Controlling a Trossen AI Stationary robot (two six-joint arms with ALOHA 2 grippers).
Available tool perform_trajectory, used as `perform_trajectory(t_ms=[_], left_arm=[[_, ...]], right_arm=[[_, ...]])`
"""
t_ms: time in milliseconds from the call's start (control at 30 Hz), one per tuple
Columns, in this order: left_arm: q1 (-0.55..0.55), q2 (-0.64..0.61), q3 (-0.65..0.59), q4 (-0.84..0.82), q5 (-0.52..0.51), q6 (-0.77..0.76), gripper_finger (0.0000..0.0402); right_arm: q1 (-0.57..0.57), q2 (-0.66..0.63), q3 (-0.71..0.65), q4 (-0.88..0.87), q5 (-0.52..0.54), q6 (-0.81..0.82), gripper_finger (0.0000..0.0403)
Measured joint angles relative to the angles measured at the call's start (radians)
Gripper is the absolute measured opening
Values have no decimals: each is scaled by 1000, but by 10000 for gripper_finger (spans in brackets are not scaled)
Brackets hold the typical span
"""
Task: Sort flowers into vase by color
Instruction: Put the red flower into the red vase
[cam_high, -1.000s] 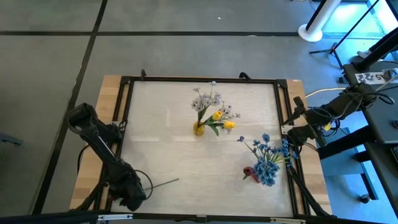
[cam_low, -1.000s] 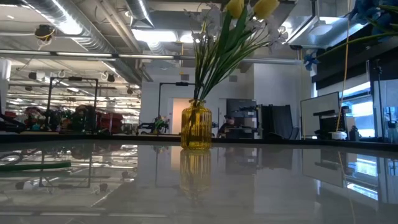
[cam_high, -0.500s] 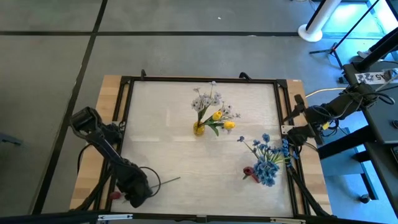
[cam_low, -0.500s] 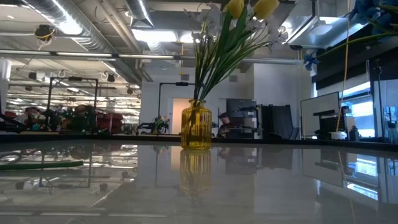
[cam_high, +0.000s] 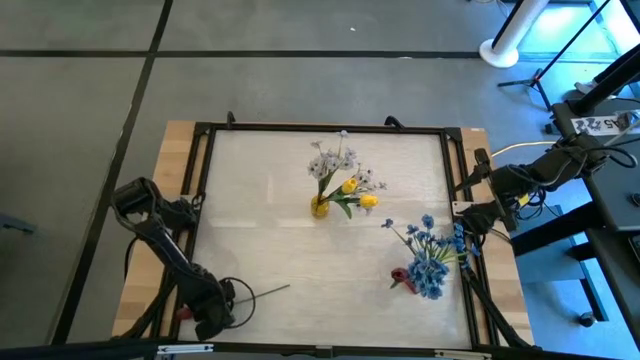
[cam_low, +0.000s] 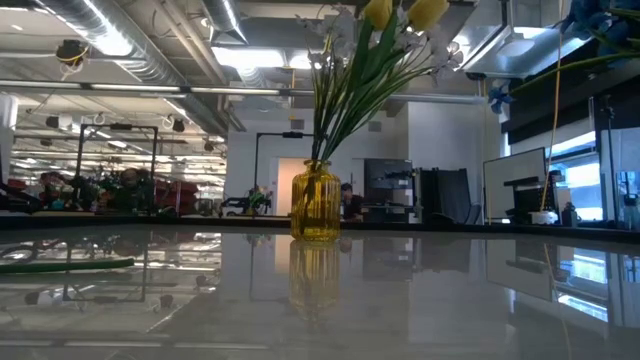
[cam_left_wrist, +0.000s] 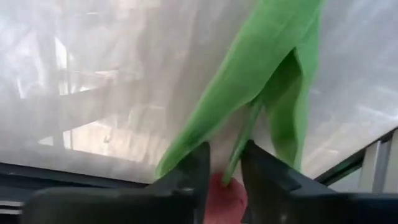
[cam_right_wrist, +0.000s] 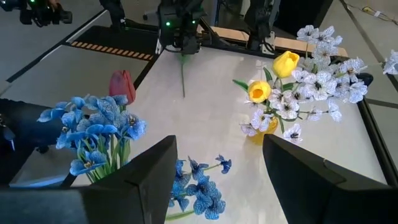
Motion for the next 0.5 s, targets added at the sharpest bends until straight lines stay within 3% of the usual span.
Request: perform_trajectory(t_ms=[133,233,367,500], left_arm=[[24,3,2,-44,-1,-20,20],[55,5,39,-148,-55,-26,8],[118,8,165,-343,-303,21,4],[166,6,324,-560,-677,74,2]], right_arm=[[0,0,0,0,0,27,239],[0,0,0,0,0,51,239],[0,0,0,34,0,76,239],[0,3,0,141,13,45,239]])
